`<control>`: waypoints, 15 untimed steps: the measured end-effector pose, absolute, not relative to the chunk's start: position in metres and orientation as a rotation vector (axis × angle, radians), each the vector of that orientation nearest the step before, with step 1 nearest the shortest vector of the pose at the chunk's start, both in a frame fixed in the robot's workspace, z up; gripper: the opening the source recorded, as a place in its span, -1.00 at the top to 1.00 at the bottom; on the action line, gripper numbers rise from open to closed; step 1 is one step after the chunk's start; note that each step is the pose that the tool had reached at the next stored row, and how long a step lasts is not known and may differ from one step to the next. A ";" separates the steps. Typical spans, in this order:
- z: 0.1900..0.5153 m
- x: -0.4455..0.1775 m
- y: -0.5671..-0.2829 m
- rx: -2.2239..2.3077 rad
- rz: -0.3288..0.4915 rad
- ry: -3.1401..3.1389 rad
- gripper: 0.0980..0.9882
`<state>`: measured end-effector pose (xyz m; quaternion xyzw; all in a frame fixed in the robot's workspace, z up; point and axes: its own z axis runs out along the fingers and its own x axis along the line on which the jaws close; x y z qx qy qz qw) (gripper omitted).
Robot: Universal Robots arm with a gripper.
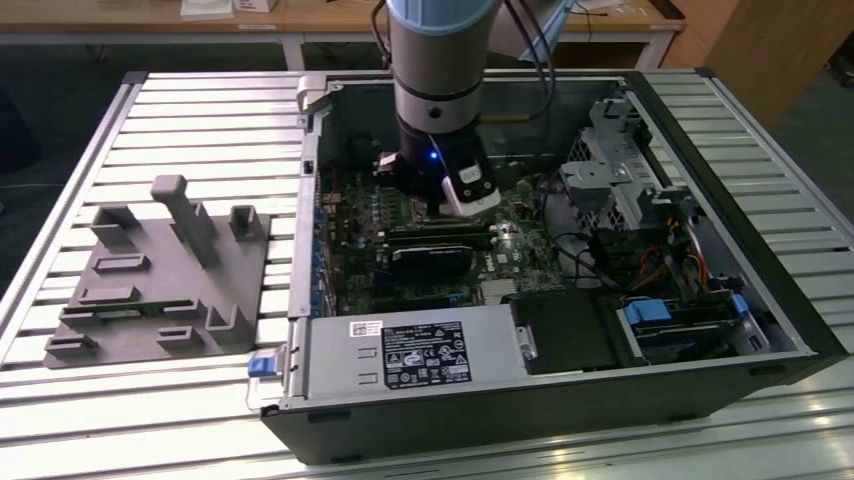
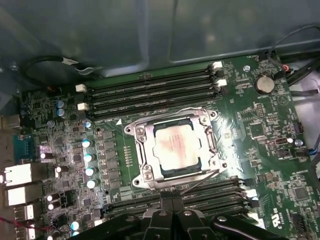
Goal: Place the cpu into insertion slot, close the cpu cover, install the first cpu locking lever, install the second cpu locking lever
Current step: 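Install the second cpu locking lever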
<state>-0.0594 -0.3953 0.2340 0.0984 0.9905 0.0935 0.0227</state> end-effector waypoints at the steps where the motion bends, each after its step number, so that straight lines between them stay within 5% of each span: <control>1: 0.233 -0.060 -0.395 0.303 0.291 3.068 0.98; 15: 0.222 -0.067 -0.400 0.294 0.325 3.068 0.98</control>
